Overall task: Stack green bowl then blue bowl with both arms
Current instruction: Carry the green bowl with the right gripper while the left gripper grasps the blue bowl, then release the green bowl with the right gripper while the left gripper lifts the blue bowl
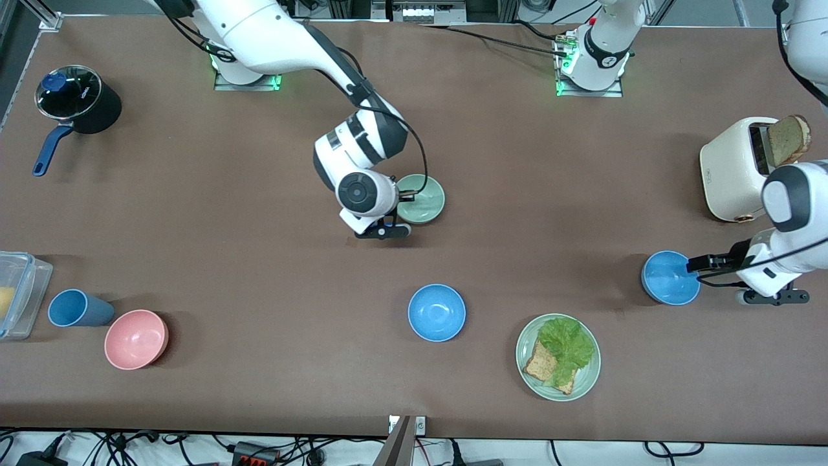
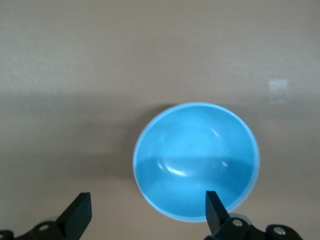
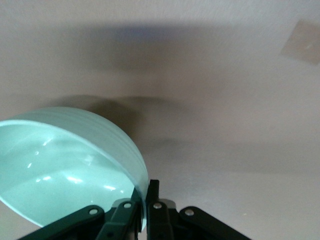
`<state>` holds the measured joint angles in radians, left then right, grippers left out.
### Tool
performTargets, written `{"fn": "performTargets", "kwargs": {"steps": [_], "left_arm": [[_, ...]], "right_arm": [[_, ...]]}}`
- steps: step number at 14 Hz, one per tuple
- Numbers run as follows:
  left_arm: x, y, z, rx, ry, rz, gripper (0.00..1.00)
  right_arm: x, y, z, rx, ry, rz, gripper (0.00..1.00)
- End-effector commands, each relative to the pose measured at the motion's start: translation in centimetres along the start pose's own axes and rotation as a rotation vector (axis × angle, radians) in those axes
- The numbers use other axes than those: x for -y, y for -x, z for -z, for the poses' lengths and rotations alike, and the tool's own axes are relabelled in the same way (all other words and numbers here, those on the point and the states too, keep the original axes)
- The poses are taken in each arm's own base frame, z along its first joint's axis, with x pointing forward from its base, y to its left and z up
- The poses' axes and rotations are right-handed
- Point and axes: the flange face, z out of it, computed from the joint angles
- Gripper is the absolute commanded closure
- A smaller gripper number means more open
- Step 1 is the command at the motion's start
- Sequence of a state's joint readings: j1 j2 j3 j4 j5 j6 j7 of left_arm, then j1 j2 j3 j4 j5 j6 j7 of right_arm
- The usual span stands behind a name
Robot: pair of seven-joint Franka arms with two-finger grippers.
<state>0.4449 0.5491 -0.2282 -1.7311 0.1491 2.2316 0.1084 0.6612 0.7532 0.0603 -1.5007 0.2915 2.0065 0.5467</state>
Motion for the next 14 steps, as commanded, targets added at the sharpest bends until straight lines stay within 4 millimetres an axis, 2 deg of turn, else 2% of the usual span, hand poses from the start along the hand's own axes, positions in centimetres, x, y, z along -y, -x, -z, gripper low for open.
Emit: {"fn": "performTargets", "kwargs": {"steps": [1, 4, 5, 6, 7, 8, 10, 11, 12, 13, 14], "left_arm": [[1.3, 1.8, -1.5, -0.028, -0.015, -0.019, 0.00], [2.1, 2.3, -3.9, -0.050, -0.005, -0.006, 0.00], [2.1, 2.3, -4.3, -0.056, -0.002, -0.004, 0.00], [2.3, 2.5, -4.5, -0.053, -0.001, -0.002, 0.02], [2.2, 2.6, -5.1, -0.045, 0.003, -0.001, 0.04], [2.0, 2.9, -5.7, -0.051, 0.006, -0.002, 0.09], [1.4, 3.6, -7.0, -0.087, 0.008, -0.008, 0.22], [1.4, 3.6, -6.9, -0.091, 0.007, -0.008, 0.31], [1.4, 3.6, -6.8, -0.088, 0.007, -0.009, 0.31], [1.3, 3.5, -6.8, -0.089, 0.007, -0.021, 0.32], [1.3, 3.6, -6.8, -0.087, 0.006, -0.062, 0.42]], "right_arm": [[0.8, 0.4, 0.1, 0.006, -0.011, -0.029, 1.00], [1.0, 0.6, 0.3, 0.012, -0.022, -0.036, 1.00], [1.1, 0.7, 0.3, 0.013, -0.026, -0.039, 0.88], [1.0, 0.6, 0.5, 0.016, -0.035, -0.051, 0.19], [1.1, 0.7, 0.9, 0.015, -0.044, -0.060, 0.00], [1.2, 0.8, 1.8, 0.004, -0.050, -0.066, 0.00], [0.6, 0.8, 5.7, -0.047, -0.074, -0.077, 0.00], [-0.4, 0.6, 9.3, -0.095, -0.094, -0.087, 0.00], [-2.0, 0.4, 13.2, -0.149, -0.117, -0.108, 0.00], [-4.3, -0.1, 16.3, -0.186, -0.125, -0.133, 0.00], [-6.8, -0.7, 18.7, -0.204, -0.122, -0.164, 0.00]]}}
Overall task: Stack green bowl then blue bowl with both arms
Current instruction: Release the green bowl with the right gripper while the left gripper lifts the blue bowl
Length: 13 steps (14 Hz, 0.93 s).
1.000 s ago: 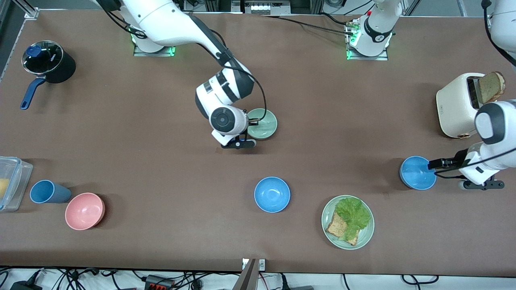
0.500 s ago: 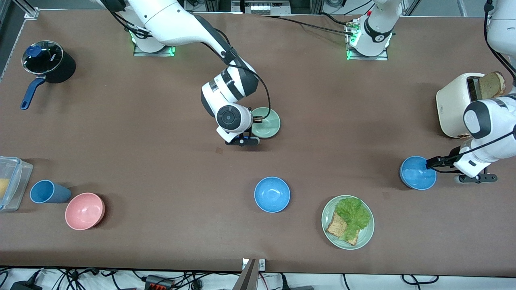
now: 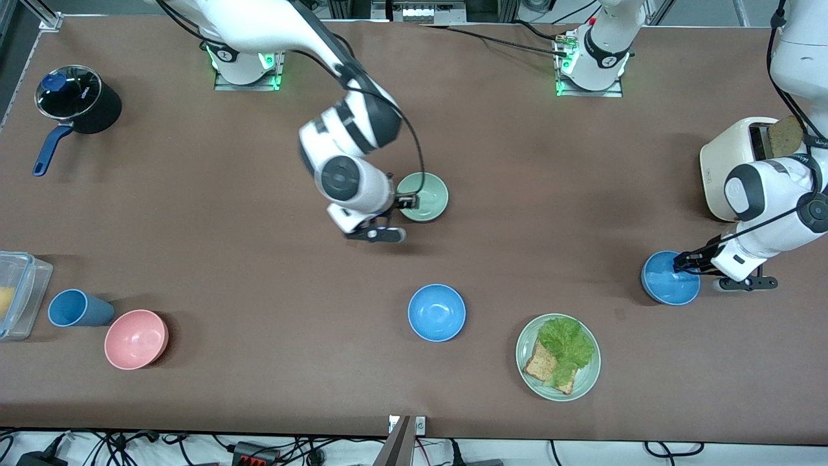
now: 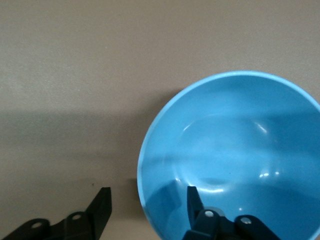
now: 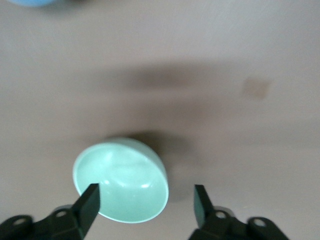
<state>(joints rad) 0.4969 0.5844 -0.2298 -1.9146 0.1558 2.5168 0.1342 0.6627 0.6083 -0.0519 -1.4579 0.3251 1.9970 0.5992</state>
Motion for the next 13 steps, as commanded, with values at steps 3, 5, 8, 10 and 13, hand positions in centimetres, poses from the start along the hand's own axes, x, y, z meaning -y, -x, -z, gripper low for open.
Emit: {"fn": "performTargets", "kwargs": {"steps": [3, 5, 8, 10, 13], "left_arm": [[-0.2, 0.0, 0.9, 0.000, -0.007, -0.113, 0.78], [-0.5, -0.1, 1.8, 0.013, -0.007, -0.119, 0.98], [-1.8, -0.2, 2.7, 0.038, 0.003, -0.137, 0.99], [-3.7, 0.0, 4.8, 0.066, 0.006, -0.164, 0.99], [-6.6, 0.7, 9.4, 0.135, 0.011, -0.177, 0.99]], "right_arm": [[-9.2, -4.3, 10.8, -0.101, 0.002, -0.064, 0.00], [-12.3, -5.7, 13.5, -0.147, 0.021, -0.055, 0.00], [-16.9, -7.1, 16.3, -0.176, 0.061, -0.126, 0.00], [-19.4, -7.2, 19.6, -0.211, 0.042, -0.150, 0.00], [-24.7, -7.9, 23.9, -0.252, 0.025, -0.148, 0.00]]}}
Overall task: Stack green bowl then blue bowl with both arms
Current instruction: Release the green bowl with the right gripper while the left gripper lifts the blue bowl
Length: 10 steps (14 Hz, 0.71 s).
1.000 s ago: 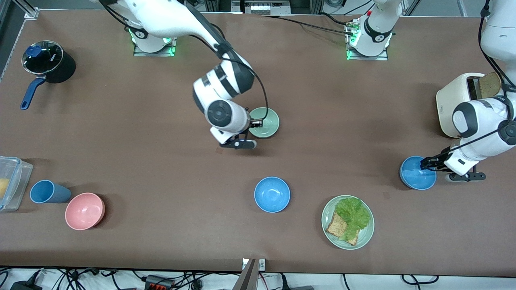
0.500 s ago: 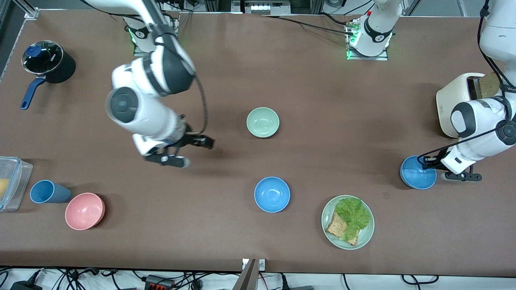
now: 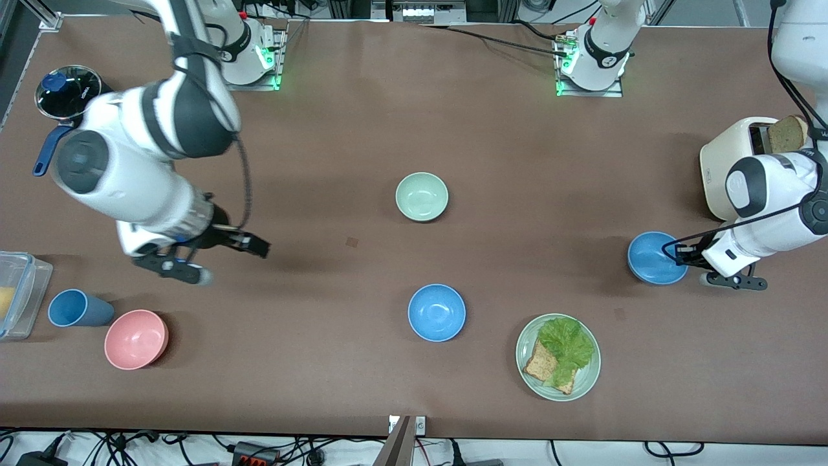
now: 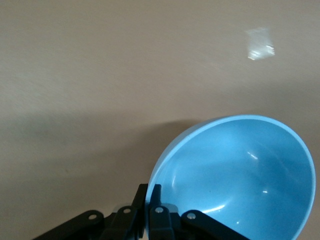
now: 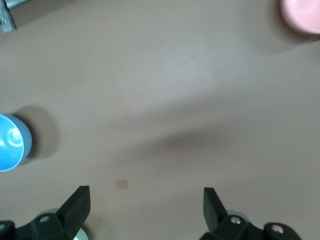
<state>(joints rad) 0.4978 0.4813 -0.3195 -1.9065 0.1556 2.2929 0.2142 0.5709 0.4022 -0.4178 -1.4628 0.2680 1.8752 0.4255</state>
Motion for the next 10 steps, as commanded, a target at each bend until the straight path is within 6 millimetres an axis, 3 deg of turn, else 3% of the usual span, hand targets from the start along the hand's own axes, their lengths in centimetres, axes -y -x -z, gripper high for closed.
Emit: {"fn": "performTargets", "kwargs": {"steps": [1, 3, 7, 9, 10], "left_arm": [[-3.5, 1.5, 5.7, 0.049, 0.012, 0.009, 0.99], [-7.6, 2.4, 8.8, 0.075, 0.033, 0.061, 0.99], [-18.6, 3.8, 13.0, 0.147, 0.116, 0.262, 0.99], [-25.4, 4.5, 14.1, 0.165, 0.122, 0.369, 0.99], [-29.7, 5.1, 14.4, 0.167, 0.113, 0.425, 0.99]], "right_arm": [[-4.5, -1.0, 3.6, -0.032, 0.014, 0.062, 0.00], [-7.8, -2.1, 6.0, -0.084, 0.067, 0.124, 0.00], [-14.9, -3.8, 9.6, -0.106, 0.051, 0.214, 0.00], [-17.4, -3.9, 10.6, -0.093, 0.062, 0.242, 0.00], [-18.4, -3.8, 11.2, -0.088, 0.064, 0.245, 0.00]]}}
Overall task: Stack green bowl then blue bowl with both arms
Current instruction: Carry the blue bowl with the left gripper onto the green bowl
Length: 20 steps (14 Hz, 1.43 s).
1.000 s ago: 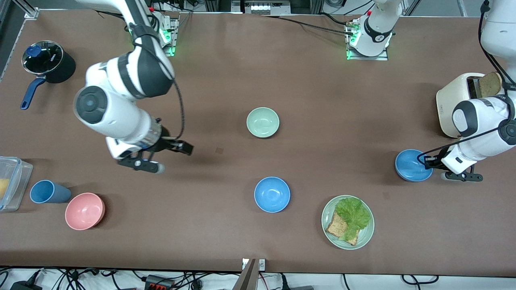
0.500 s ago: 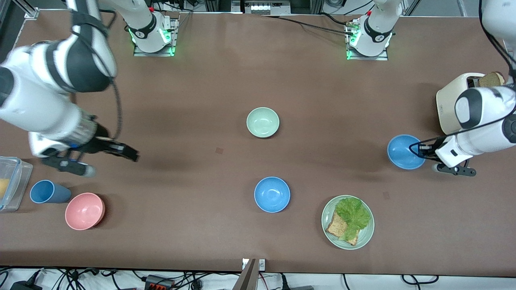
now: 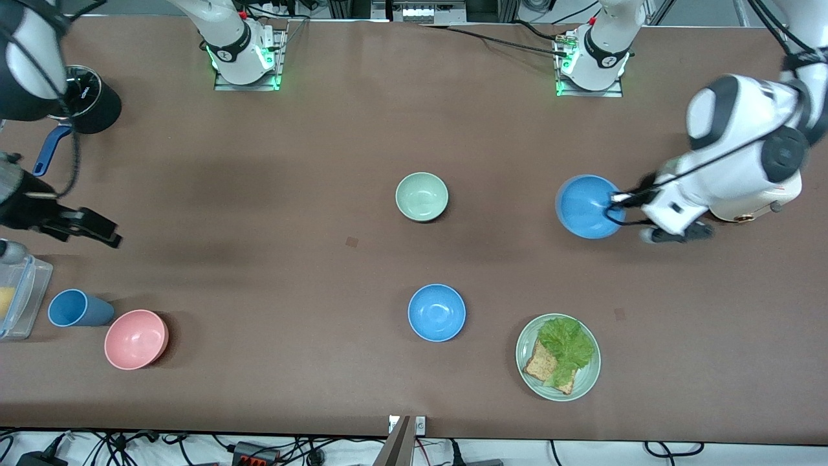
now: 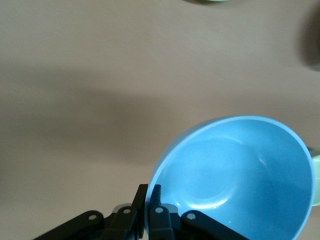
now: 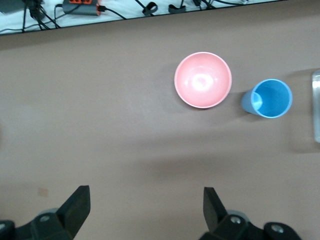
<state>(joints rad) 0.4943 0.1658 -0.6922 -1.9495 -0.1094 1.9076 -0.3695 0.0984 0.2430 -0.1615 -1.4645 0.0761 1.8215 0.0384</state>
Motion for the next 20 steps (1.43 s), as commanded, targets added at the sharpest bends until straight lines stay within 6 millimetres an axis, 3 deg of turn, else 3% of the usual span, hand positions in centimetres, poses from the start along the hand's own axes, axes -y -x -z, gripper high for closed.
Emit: {"fn": "performTargets", "kwargs": {"steps": [1, 2, 4, 7, 9, 12, 16, 17, 18, 20], "left_arm": [[-7.9, 4.8, -0.8, -0.003, 0.009, 0.154, 0.99], [-10.9, 6.2, -1.3, -0.021, 0.039, 0.217, 0.99], [-15.8, 8.8, -4.3, -0.012, 0.100, 0.339, 0.99], [-20.9, 13.6, -9.8, -0.037, 0.197, 0.426, 0.99], [-21.8, 14.3, -11.9, -0.022, 0.233, 0.434, 0.99], [-23.3, 15.5, -13.2, -0.006, 0.260, 0.424, 0.99], [-23.2, 15.2, -14.8, -0.056, 0.211, 0.362, 1.00], [-24.0, 16.4, -15.7, -0.065, 0.189, 0.338, 1.00], [-23.9, 15.9, -16.7, -0.087, 0.165, 0.345, 1.00], [-25.3, 16.8, -19.0, -0.117, 0.126, 0.335, 1.00]], "right_arm": [[-1.6, 1.1, 1.3, 0.014, 0.003, 0.032, 0.00], [-2.1, 1.2, 1.5, 0.012, -0.004, 0.026, 0.00], [-1.9, 1.4, 2.1, 0.005, 0.003, 0.040, 0.00], [-2.2, 1.8, 2.3, 0.026, 0.008, 0.046, 0.00], [-2.5, 1.8, 2.4, 0.027, 0.009, 0.043, 0.00], [-2.4, 2.2, 2.9, 0.032, 0.010, 0.045, 0.00], [-2.3, 2.3, 2.9, 0.035, 0.050, 0.062, 0.00], [-2.3, 2.4, 2.7, 0.040, 0.057, 0.067, 0.00], [-2.3, 2.5, 2.9, 0.037, 0.058, 0.067, 0.00], [-2.4, 2.8, 2.6, 0.067, 0.059, 0.066, 0.00]]}}
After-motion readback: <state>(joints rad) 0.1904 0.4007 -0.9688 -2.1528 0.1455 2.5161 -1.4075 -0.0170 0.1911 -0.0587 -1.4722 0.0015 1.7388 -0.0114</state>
